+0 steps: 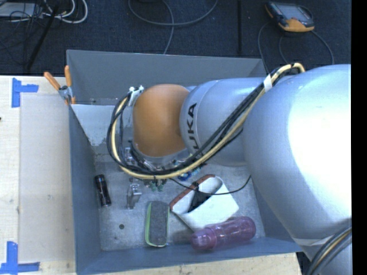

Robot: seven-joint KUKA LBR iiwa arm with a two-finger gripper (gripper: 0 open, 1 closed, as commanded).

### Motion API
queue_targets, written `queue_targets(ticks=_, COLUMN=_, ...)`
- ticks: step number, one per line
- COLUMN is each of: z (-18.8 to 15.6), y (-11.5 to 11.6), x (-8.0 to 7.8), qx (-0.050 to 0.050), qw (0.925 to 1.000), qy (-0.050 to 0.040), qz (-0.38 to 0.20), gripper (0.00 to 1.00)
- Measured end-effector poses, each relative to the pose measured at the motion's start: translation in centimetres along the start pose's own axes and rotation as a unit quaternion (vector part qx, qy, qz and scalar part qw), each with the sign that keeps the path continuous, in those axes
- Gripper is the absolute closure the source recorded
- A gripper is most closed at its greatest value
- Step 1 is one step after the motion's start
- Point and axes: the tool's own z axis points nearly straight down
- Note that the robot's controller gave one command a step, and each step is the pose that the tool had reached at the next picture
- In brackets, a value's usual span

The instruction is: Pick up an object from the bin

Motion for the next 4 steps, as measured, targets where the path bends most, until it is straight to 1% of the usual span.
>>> queue_targets(ticks=1, z=-0.6, y=-0.2, x=2.1, qx=0.001, qw=0.9998, qy=0.0068, qz=-0.018, gripper=0.00)
queue_targets(ticks=2, z=-5.1, y=1.0, x=1.6, qx=0.000, qw=0.9943, qy=0.0025, qz=-0.106, gripper=0.00)
queue_targets(ticks=3, z=-10.5, y=0.6, x=1.4, qx=-0.001, qw=0.9828, qy=0.0037, qz=-0.184, gripper=0.00)
queue_targets(ticks=4, z=-11.4, y=1.6, x=4.2, qx=-0.001, qw=0.9868, qy=-0.0037, qz=-0.162, gripper=0.00)
